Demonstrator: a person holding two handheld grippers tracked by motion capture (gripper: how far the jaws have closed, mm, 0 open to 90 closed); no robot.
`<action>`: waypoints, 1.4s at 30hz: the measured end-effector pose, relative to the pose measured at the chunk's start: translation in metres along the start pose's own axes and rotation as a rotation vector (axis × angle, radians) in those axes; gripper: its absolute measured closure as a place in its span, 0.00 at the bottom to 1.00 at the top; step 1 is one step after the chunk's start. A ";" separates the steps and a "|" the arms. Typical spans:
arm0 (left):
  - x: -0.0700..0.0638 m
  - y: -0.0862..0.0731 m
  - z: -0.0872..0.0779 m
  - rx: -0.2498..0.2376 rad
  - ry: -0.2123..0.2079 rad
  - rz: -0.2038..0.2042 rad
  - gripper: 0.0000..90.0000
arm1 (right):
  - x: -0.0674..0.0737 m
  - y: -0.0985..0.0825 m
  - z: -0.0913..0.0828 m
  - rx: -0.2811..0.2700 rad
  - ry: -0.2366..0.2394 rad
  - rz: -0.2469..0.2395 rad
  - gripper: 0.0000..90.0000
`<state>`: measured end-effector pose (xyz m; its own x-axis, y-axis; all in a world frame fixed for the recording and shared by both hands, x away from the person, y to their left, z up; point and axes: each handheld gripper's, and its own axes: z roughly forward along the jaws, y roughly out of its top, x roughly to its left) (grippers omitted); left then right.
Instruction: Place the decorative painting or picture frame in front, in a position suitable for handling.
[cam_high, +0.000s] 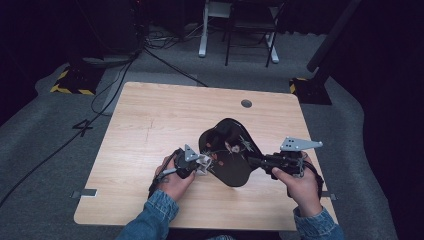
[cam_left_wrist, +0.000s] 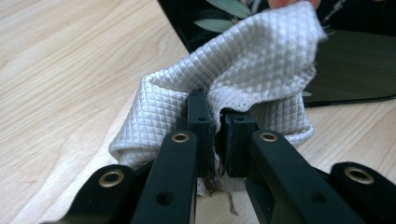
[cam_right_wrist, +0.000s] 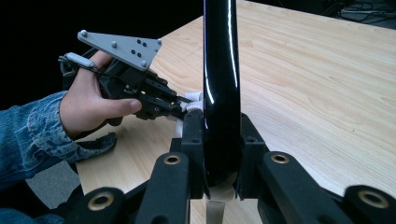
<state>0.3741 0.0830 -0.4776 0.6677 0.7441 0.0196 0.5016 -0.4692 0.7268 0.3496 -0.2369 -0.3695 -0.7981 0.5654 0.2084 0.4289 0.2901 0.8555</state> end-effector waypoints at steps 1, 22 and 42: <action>0.001 0.000 -0.002 -0.005 0.001 -0.002 0.94 | 0.001 0.000 0.000 -0.001 -0.002 -0.001 0.87; 0.025 -0.016 -0.057 -0.071 0.029 -0.056 0.94 | 0.002 0.002 0.002 -0.023 -0.029 -0.026 0.87; 0.043 -0.042 -0.061 0.172 -0.143 -0.088 0.91 | 0.010 0.009 -0.011 -0.120 -0.087 -0.073 0.52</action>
<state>0.3476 0.1638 -0.4652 0.6821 0.7168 -0.1447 0.6396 -0.4889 0.5932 0.3407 -0.2368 -0.3547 -0.7833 0.6125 0.1062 0.3136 0.2418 0.9183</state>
